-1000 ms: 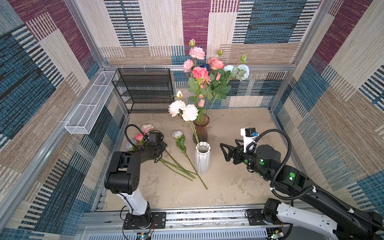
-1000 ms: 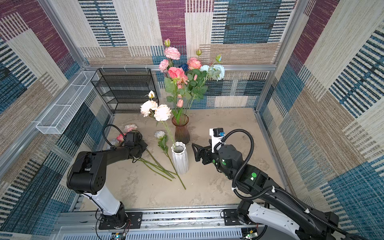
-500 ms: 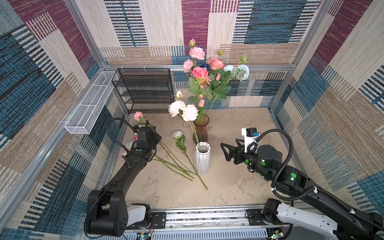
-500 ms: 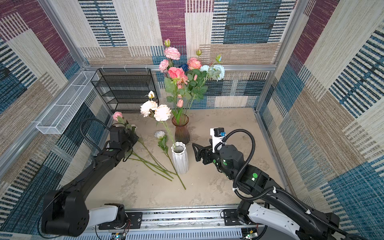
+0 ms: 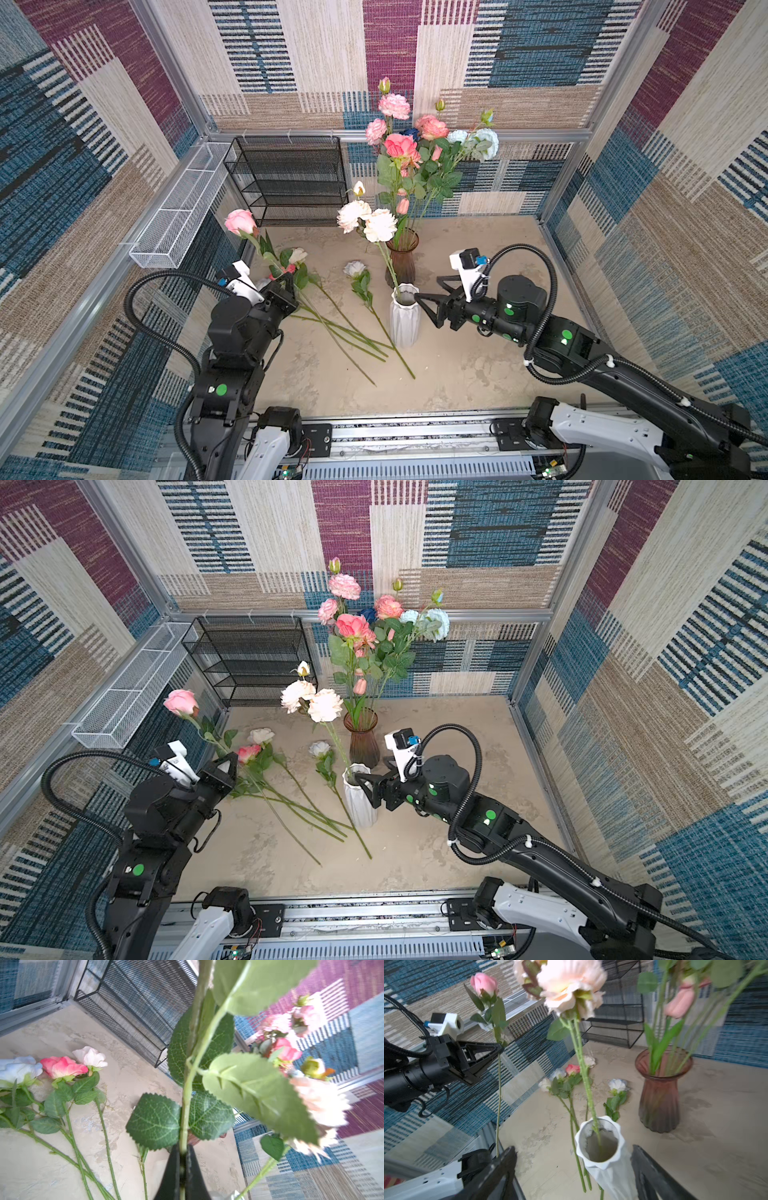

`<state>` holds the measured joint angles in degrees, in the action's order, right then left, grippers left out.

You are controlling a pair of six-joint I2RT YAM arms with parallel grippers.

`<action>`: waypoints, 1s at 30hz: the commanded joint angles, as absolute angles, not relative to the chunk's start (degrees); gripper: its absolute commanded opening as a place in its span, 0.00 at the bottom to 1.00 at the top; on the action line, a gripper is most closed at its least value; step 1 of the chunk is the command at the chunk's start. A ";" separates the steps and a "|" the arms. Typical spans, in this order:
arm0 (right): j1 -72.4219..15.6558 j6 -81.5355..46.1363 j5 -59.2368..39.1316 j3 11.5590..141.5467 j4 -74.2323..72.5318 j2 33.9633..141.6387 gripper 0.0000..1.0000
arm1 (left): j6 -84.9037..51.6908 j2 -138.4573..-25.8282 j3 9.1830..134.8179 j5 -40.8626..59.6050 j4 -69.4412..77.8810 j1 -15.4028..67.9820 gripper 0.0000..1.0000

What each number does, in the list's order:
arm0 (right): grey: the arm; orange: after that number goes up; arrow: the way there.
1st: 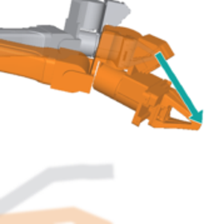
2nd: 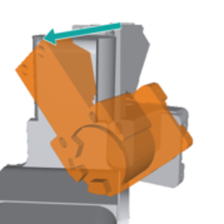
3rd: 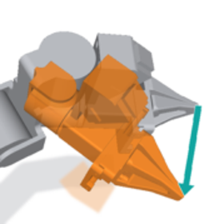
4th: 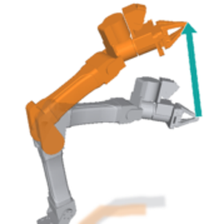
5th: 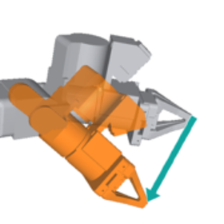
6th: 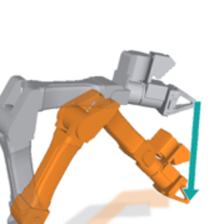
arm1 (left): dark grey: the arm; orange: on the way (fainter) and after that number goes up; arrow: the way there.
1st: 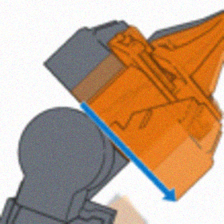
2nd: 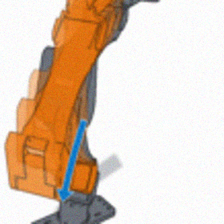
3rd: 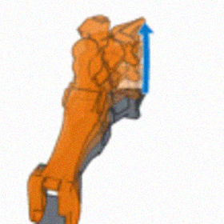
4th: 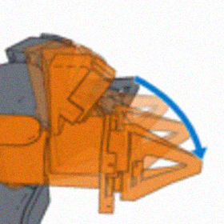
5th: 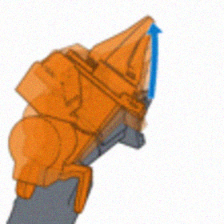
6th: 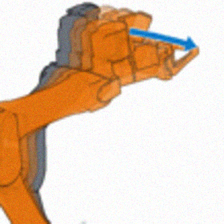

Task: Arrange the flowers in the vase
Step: 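Grasp a pink rose stem with the left gripper and lift it, then reach the right gripper to the rose stem and close on it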

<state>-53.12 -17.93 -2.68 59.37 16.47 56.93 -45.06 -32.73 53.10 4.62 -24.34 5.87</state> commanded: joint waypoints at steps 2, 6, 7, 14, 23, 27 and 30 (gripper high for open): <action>-58.18 -15.39 -11.47 64.61 13.81 63.43 0.87 | -41.24 -29.98 55.53 15.08 -26.91 5.80 0.00; -62.47 -14.20 -14.02 71.19 14.10 70.19 0.87 | -40.43 -27.14 56.16 23.03 -21.41 5.80 0.00; -62.94 -14.01 -15.29 72.77 13.79 71.87 0.88 | -40.08 -26.20 56.27 24.17 -19.91 5.80 0.00; -66.54 -11.81 -22.16 84.26 14.02 82.18 0.87 | -40.25 -23.51 55.65 30.63 -10.83 5.80 0.00; -68.21 -10.81 -26.86 91.45 14.50 88.34 0.71 | -43.37 -24.87 55.31 35.98 -3.19 5.80 0.00; -68.29 -10.90 -27.03 91.41 13.99 88.77 0.42 | -44.80 -25.75 55.96 37.94 -0.88 5.78 0.00; -68.29 -11.03 -27.04 91.19 13.17 88.22 0.18 | -45.47 -26.23 56.13 37.82 -0.53 5.80 0.01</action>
<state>-68.23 -11.07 -26.22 90.89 15.70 88.66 -43.86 -25.91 55.59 36.36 -4.38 5.87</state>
